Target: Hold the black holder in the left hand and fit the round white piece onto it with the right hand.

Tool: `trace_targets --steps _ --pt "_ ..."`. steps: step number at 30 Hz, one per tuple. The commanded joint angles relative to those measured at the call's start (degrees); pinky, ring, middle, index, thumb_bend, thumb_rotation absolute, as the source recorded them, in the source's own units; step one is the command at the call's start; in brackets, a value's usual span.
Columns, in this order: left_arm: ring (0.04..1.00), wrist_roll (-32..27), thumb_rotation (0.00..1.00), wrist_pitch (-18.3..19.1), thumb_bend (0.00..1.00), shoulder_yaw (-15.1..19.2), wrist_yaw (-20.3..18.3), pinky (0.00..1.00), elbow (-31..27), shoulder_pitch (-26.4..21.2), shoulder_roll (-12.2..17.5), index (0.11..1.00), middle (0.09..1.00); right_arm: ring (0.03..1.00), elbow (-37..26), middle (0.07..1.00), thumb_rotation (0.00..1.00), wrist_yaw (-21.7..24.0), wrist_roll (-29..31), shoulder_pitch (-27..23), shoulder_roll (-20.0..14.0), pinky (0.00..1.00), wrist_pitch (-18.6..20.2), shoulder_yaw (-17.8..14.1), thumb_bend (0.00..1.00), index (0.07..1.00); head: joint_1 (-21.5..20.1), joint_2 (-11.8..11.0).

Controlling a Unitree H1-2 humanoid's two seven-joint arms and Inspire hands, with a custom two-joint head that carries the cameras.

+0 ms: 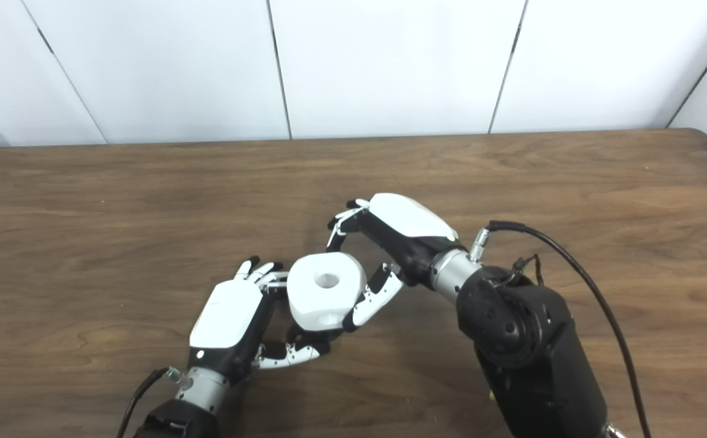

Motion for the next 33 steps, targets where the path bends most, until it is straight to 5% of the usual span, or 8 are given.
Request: trace_targets --steps 1,31,32,33 --pt "0.896 0.5 0.05 -0.4 0.52 -0.8 -1.7 1.00 0.3 0.4 0.0 0.485 0.786 0.960 -0.1 0.842 0.13 -2.3 0.8 -0.8 -0.1 1.00 -1.3 0.0 0.52 0.483 0.1 0.1" --pt "0.896 0.4 0.05 -0.7 0.52 -0.9 -1.3 1.00 0.9 0.2 -0.2 0.485 0.784 0.965 1.3 0.850 0.15 -5.3 -0.7 0.0 -1.5 1.00 -2.4 2.4 0.52 0.492 -0.1 -0.6" --pt "0.895 0.4 0.05 -0.7 0.52 -0.9 -1.3 1.00 1.0 0.2 -0.2 0.485 0.784 0.965 1.3 0.853 0.19 -5.2 -0.8 0.0 -1.6 1.00 -2.4 2.4 0.76 0.569 -0.1 -0.6" --pt "0.895 0.3 0.05 -0.8 0.52 -0.9 -1.2 1.00 1.0 0.2 -0.2 0.485 0.784 0.965 1.3 0.854 0.20 -5.3 -0.6 0.0 -1.6 1.00 -2.5 2.3 0.84 0.596 -0.2 -0.6"
